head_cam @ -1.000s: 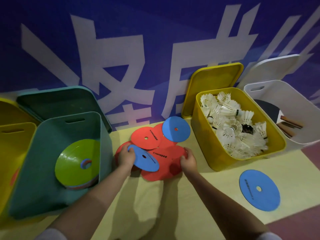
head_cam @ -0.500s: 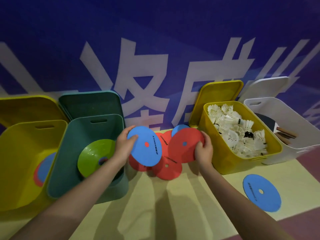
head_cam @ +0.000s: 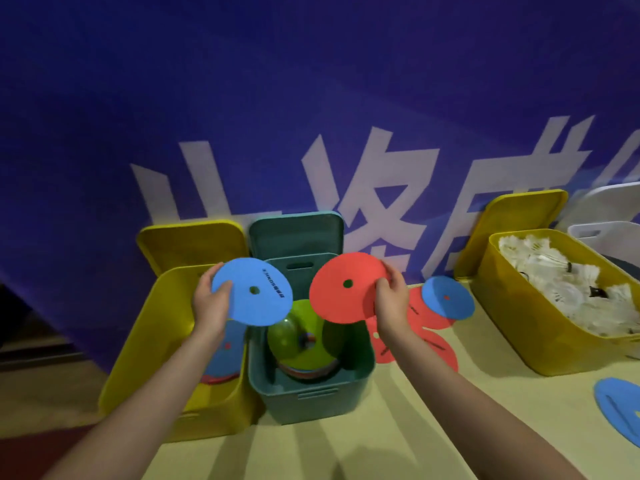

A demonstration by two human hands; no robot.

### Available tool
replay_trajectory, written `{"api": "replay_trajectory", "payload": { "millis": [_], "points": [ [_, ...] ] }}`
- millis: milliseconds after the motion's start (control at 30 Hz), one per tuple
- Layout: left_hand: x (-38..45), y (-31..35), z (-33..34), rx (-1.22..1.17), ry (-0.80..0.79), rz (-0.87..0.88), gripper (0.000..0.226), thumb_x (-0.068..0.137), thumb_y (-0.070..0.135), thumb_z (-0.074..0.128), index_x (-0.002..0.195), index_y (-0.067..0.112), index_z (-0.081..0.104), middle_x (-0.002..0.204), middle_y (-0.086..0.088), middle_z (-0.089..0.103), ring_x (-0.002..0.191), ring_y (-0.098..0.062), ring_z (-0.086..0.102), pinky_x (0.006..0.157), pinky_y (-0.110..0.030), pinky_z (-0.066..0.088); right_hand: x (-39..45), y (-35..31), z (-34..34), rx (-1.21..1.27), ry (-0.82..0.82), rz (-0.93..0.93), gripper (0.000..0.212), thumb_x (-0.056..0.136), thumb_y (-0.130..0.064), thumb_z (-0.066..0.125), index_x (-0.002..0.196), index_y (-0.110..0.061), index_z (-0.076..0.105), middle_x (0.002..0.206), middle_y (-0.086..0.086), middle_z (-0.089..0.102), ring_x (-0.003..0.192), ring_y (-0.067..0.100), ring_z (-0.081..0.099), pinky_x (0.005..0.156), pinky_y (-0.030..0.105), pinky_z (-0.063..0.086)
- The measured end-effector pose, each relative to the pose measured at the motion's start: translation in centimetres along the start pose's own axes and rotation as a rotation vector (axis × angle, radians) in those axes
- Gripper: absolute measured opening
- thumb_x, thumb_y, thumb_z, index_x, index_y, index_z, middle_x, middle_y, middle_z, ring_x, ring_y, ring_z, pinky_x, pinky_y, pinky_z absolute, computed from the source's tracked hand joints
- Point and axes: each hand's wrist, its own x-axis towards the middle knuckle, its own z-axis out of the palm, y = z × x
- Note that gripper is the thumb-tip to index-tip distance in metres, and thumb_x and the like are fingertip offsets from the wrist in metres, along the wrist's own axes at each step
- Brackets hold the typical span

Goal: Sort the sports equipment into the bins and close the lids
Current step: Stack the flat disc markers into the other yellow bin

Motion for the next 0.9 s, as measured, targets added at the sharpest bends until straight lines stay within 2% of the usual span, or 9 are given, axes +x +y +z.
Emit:
{"api": "replay_trajectory", "payload": {
  "millis": [100,200,400,467,533,633,733,833,900],
  "points": [
    [2.0,-1.7,-5.3,0.021,0.062,-0.039,0.038,0.093,0.005,0.052,0.129,0.016,0.054,0.127,-0.009,0.058,0.111,-0.027,0.056,0.091,-0.042,0.048,-2.6,0.8,5.6,-0.016,-0.049,0.005,0.040,0.091,-0.002,0.041,0.127,-0.012,0.056,0.119,0.007,0.060,0.111,0.023,0.055,0.098,0.037,0.043],
    [3.6,-3.4,-8.9,0.008,0.082,-0.108,0.038,0.095,0.004,0.047,0.132,0.013,0.052,0.122,-0.005,0.055,0.108,-0.026,0.054,0.088,-0.042,0.047,-5.3,1.9,10.5,0.020,-0.089,0.044,0.040,0.091,-0.001,0.040,0.125,-0.012,0.057,0.119,0.005,0.060,0.110,0.021,0.054,0.095,0.032,0.043],
    [6.7,-8.0,-11.0,0.112,0.020,-0.239,0.042,0.094,0.003,0.043,0.133,0.016,0.051,0.129,-0.012,0.054,0.105,-0.030,0.056,0.087,-0.044,0.050,-8.3,5.0,15.5,-0.056,-0.097,0.152,0.042,0.092,0.001,0.039,0.130,-0.011,0.053,0.126,0.011,0.057,0.117,0.027,0.052,0.102,0.040,0.042],
    [7.9,-9.6,-10.8,0.139,-0.005,-0.280,0.043,0.094,0.001,0.043,0.135,0.014,0.049,0.120,-0.012,0.057,0.085,-0.023,0.056,0.073,-0.038,0.048,-8.7,5.7,15.8,-0.079,-0.069,0.174,0.042,0.093,0.003,0.040,0.131,-0.009,0.052,0.129,0.013,0.056,0.121,0.028,0.051,0.103,0.037,0.039],
    [8.9,-10.9,-10.0,0.166,-0.037,-0.301,0.043,0.093,-0.001,0.044,0.134,0.012,0.049,0.097,-0.006,0.058,0.068,-0.016,0.050,0.060,-0.032,0.042,-8.8,6.3,15.8,-0.124,-0.061,0.178,0.043,0.093,0.004,0.041,0.134,-0.008,0.050,0.132,0.013,0.054,0.124,0.028,0.049,0.103,0.032,0.036],
    [9.6,-12.6,-9.0,0.282,-0.113,-0.315,0.039,0.092,-0.002,0.047,0.129,0.010,0.048,0.079,0.000,0.053,0.061,-0.014,0.045,0.053,-0.029,0.034,-8.4,6.8,15.8,-0.183,-0.054,0.167,0.043,0.094,0.003,0.043,0.135,-0.008,0.050,0.136,0.013,0.052,0.128,0.028,0.046,0.103,0.030,0.034],
    [10.0,-14.3,-9.3,0.465,-0.254,-0.370,0.043,0.088,-0.003,0.050,0.130,0.005,0.045,0.103,-0.019,0.063,0.077,-0.030,0.056,0.056,-0.032,0.038,-8.2,7.0,16.1,-0.231,-0.050,0.148,0.044,0.094,0.003,0.043,0.136,-0.008,0.049,0.137,0.012,0.052,0.128,0.027,0.046,0.100,0.026,0.033],
    [10.8,-15.4,-10.5,0.763,-0.397,-0.467,0.059,0.087,0.013,0.058,0.141,0.005,0.035,0.134,-0.022,0.051,0.118,-0.036,0.052,0.087,-0.037,0.046,-7.9,6.9,16.5,-0.261,-0.051,0.103,0.043,0.093,0.004,0.043,0.134,-0.008,0.050,0.136,0.011,0.053,0.128,0.026,0.046,0.100,0.024,0.032],
    [10.8,-14.1,-10.8,0.858,-0.450,-0.424,0.066,0.089,0.022,0.057,0.147,0.009,0.029,0.142,-0.020,0.044,0.127,-0.036,0.045,0.099,-0.038,0.042,-7.7,6.4,17.4,-0.292,-0.064,0.049,0.043,0.093,0.002,0.044,0.134,-0.010,0.051,0.135,0.010,0.054,0.127,0.027,0.048,0.104,0.031,0.035]
  ]
}}
